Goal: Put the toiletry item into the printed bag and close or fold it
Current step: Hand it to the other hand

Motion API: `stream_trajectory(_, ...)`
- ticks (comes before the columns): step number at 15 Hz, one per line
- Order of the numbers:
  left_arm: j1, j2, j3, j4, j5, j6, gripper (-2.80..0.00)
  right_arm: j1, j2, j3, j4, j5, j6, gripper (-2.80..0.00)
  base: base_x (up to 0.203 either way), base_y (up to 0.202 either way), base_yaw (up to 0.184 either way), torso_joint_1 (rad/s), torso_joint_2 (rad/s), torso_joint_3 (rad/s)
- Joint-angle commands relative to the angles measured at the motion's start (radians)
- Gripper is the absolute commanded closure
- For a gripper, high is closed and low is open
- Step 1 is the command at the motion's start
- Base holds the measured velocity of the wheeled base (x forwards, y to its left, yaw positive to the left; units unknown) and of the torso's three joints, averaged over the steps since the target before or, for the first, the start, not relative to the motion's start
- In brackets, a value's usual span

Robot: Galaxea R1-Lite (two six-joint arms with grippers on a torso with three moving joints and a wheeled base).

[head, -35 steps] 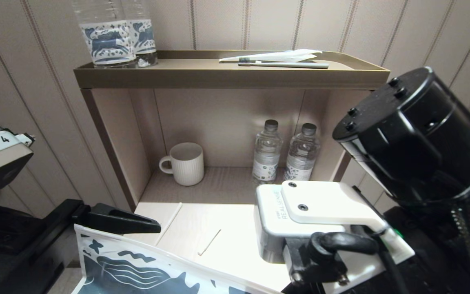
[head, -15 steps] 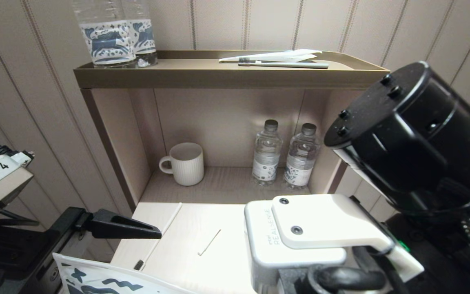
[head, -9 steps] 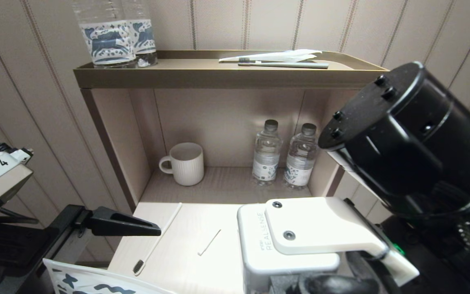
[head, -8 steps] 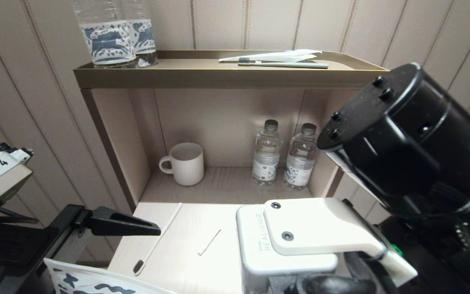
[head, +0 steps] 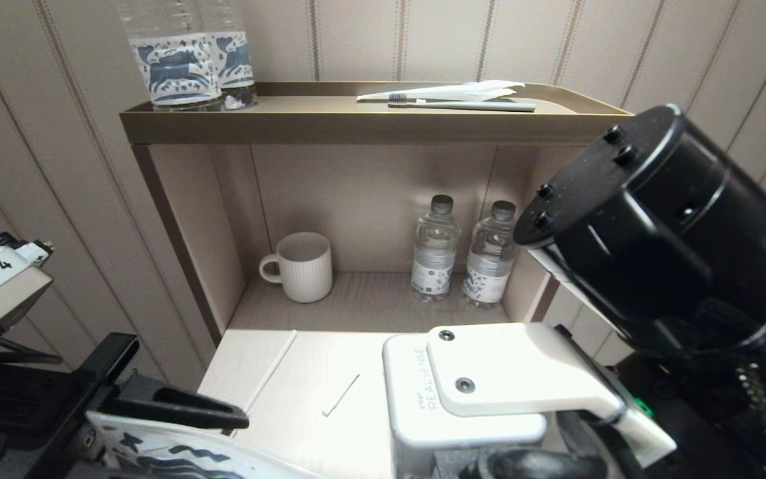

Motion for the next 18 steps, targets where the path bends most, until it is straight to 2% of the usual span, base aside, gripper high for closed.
stream_trajectory(1,0.000,-0.005,0.002,-0.001,-0.006,0.002,0.00,0.001,0.006,0.000,0.003,0.003,-0.002,0.00,0.000,0.000,0.000,0.000,0.00,0.000)
stream_trajectory(7,0.000,-0.003,0.003,-0.003,-0.006,0.002,0.00,0.001,0.014,-0.001,-0.003,-0.004,-0.003,0.00,0.000,0.000,0.000,0.000,0.00,0.000)
stream_trajectory(10,0.000,-0.003,0.002,-0.003,-0.006,0.002,0.00,0.003,0.023,-0.009,-0.004,-0.050,-0.002,0.00,0.000,0.000,0.000,0.000,0.00,0.000)
stream_trajectory(11,0.000,-0.002,0.002,-0.003,-0.006,0.002,0.00,0.008,0.023,-0.007,-0.005,-0.058,-0.005,-2.80,0.000,0.000,0.000,0.000,0.00,0.000)
stream_trajectory(18,0.000,-0.010,-0.001,-0.006,-0.006,-0.003,0.00,-0.014,-0.032,-0.006,-0.008,-0.057,0.003,-2.80,0.000,0.000,0.000,0.000,0.00,0.000)
